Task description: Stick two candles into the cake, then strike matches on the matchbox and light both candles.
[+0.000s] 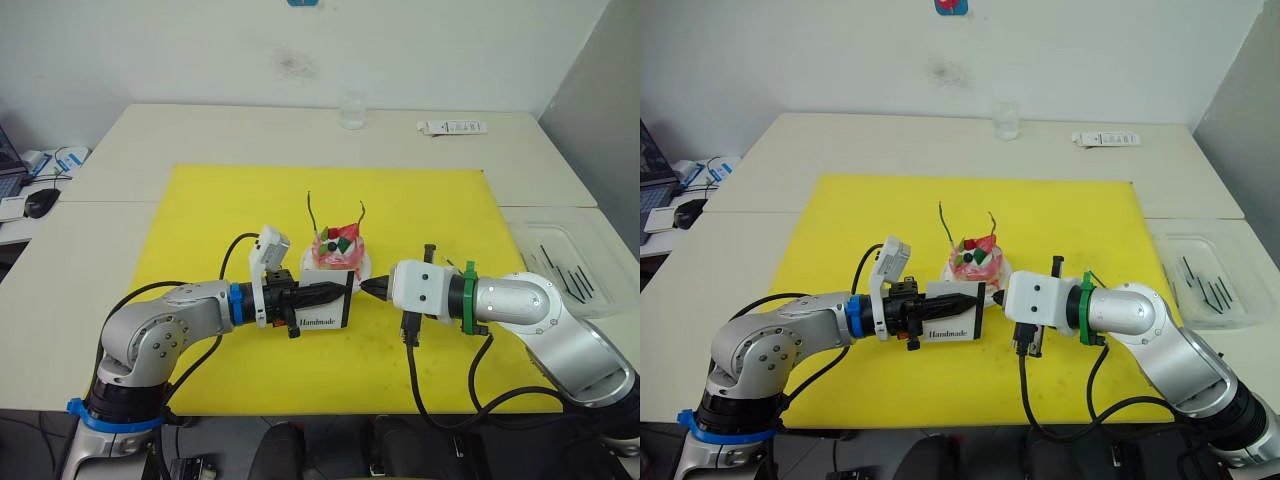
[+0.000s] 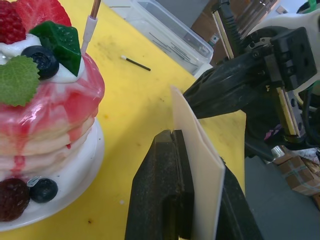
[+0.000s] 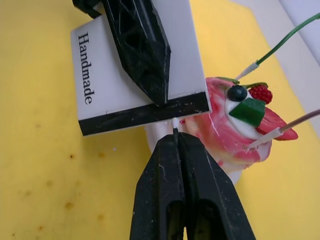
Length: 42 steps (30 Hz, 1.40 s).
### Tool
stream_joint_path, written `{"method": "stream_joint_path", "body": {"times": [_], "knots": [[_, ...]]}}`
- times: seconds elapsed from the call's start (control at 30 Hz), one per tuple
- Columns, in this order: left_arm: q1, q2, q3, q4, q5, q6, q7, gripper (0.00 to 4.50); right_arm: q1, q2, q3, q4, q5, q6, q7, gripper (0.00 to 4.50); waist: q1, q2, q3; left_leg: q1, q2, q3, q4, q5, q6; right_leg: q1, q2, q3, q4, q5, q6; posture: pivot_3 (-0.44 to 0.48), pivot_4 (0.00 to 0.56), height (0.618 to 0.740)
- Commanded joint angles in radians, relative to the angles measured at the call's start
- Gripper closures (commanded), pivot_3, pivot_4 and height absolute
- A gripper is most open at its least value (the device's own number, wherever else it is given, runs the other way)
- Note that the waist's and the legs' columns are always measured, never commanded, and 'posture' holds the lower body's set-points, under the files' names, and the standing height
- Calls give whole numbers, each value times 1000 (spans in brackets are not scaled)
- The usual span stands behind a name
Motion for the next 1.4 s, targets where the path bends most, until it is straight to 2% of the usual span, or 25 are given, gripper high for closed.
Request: {"method": "stream_joint_path", "body": {"times": [0.03,0.43,0.57,0.7,0.9,1.07,1.17,1.3,1.4], "knots": [[3,9,15,-22,-14,-9,-6,4500,-4,2,-11,-17,-15,-26,11,4486,0,0,0,0,0,0,0,0,0,0,0,0,0,0,0,0,150,740],[-10,-15,0,2,51,-64,26,4500,53,10,-75,-79,36,64,9,4486,0,0,0,0,0,0,2,0,0,1,0,0,0,0,0,0,150,740],[-3,0,-12,-5,69,-76,5,4500,152,73,-158,-79,80,213,-73,4486,2,0,0,0,0,-1,2,0,0,1,0,-1,1,0,0,0,150,740],[14,4,-25,-26,80,-85,-8,4500,246,186,-243,-15,71,269,-206,4486,2,-1,-1,0,0,0,2,0,0,1,0,0,1,0,0,0,150,740],[27,2,-38,-43,81,-90,-11,4500,347,326,-260,55,32,185,-353,4486,0,-1,-1,0,0,0,3,0,0,1,0,0,2,0,0,0,150,740],[30,6,-44,-47,84,-92,-16,4500,392,376,-262,106,21,132,-405,4486,0,-1,-1,0,0,0,3,0,0,1,0,1,2,0,0,0,150,740],[32,8,-45,-47,86,-94,-19,4500,405,378,-264,112,19,112,-411,3868,1,-1,-1,0,0,0,3,0,0,1,0,1,2,0,0,0,150,740],[35,11,-44,-49,87,-95,-22,4500,434,366,-268,96,38,78,-382,2519,1,-1,-1,0,0,0,3,0,0,1,0,1,2,0,1,0,150,740],[37,15,-44,-49,88,-96,-25,4500,475,358,-277,95,30,-3,-374,2519,1,-1,-1,0,0,0,3,0,0,1,1,0,1,0,1,0,150,740]]}}
